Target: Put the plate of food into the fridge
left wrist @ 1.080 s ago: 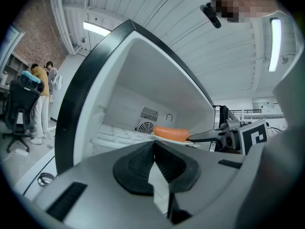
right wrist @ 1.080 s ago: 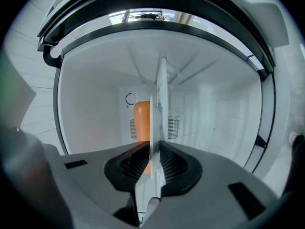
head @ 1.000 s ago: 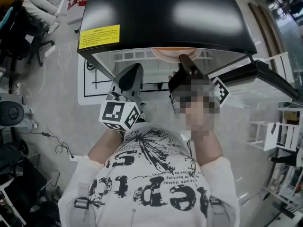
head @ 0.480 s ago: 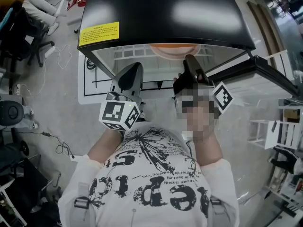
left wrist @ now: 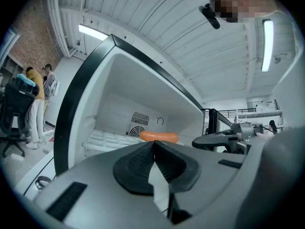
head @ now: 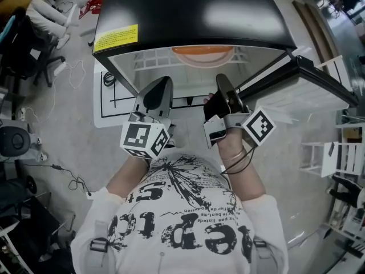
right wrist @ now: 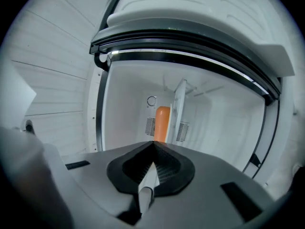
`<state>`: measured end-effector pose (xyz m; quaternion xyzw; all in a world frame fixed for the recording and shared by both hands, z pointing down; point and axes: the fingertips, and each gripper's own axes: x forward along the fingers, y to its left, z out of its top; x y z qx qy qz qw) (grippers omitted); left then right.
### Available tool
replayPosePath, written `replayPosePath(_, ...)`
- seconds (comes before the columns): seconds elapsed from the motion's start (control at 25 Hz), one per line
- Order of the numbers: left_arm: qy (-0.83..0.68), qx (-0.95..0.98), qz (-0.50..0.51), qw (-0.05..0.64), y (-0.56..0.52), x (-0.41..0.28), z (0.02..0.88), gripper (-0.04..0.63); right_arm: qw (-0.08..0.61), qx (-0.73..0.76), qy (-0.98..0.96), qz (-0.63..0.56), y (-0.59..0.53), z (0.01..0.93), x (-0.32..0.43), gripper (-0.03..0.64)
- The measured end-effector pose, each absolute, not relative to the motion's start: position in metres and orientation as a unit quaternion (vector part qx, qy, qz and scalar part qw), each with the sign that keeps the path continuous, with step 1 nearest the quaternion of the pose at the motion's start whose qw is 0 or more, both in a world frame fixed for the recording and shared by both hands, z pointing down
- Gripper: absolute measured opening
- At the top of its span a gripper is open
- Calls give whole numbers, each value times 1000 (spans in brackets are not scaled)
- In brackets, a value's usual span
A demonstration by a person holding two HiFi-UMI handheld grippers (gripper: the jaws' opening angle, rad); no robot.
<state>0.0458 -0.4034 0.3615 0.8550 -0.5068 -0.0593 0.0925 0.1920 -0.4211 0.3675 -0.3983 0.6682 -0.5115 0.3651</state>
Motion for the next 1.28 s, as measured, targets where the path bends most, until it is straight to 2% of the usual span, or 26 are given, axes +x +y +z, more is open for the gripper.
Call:
replayPosePath(0.2,-496,861,-64,93,-393,56,357,8,343,-397,710,-470,-405,362,186,1)
replayPosePath(0.44,-481,869,-67,98,-381,71,352,8,277,-444,748,-408,-389,375,187,0)
replayPosePath(0.76,-466,879,-51,90,-368,87,354,8,135,-497,842,-160,-369,355,177,0)
replayPosePath(1.0,-470,877,-36,91,-364,86,363,8,47,-521,851,-51,-363,365,169,0)
replayPosePath(1.28,-481,873,-21,86,-366,80,373,8,26,-508,861,-26,-358,367,159,0)
